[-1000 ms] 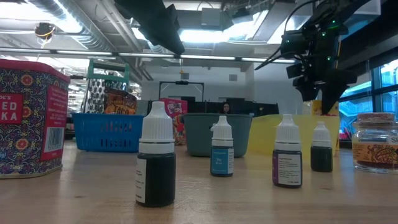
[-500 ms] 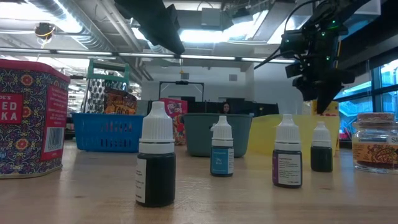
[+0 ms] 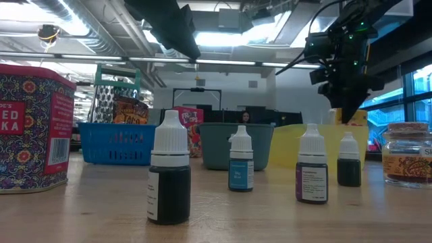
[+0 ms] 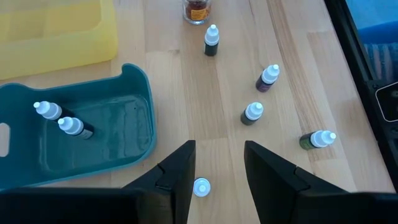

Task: Pick & Place Kitchen Items
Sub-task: Put the yellow cereal box into the yellow bin

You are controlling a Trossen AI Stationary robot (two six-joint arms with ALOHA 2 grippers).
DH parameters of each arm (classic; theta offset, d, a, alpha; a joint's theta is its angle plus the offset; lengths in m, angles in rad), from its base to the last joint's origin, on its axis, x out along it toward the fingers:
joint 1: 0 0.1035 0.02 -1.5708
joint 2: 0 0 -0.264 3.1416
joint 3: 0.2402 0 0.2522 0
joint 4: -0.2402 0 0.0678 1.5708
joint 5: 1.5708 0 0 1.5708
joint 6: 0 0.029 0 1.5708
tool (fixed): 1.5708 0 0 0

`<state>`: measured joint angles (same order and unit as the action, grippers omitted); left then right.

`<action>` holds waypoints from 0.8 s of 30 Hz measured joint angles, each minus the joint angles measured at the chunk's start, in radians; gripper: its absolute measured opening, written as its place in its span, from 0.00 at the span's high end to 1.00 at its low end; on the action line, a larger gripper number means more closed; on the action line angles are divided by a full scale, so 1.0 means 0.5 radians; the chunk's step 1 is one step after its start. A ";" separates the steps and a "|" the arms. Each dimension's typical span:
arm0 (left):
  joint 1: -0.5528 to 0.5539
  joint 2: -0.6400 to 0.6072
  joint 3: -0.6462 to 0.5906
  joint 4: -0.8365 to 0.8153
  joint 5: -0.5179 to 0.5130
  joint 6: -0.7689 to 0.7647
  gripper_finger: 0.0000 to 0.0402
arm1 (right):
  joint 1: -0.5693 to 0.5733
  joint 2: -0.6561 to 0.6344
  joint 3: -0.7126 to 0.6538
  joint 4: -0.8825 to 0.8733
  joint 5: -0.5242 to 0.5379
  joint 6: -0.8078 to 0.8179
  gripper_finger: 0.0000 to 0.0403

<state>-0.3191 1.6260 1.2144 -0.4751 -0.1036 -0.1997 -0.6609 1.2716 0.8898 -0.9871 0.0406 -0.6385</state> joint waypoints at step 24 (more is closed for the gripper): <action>0.000 0.000 0.000 0.000 -0.014 0.001 0.67 | 0.128 0.000 0.435 -0.569 -0.008 0.248 0.60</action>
<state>-0.3191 1.6260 1.2144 -0.4751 -0.1108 -0.1993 -0.5971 1.2716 1.1072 -1.2715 0.0368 -0.5144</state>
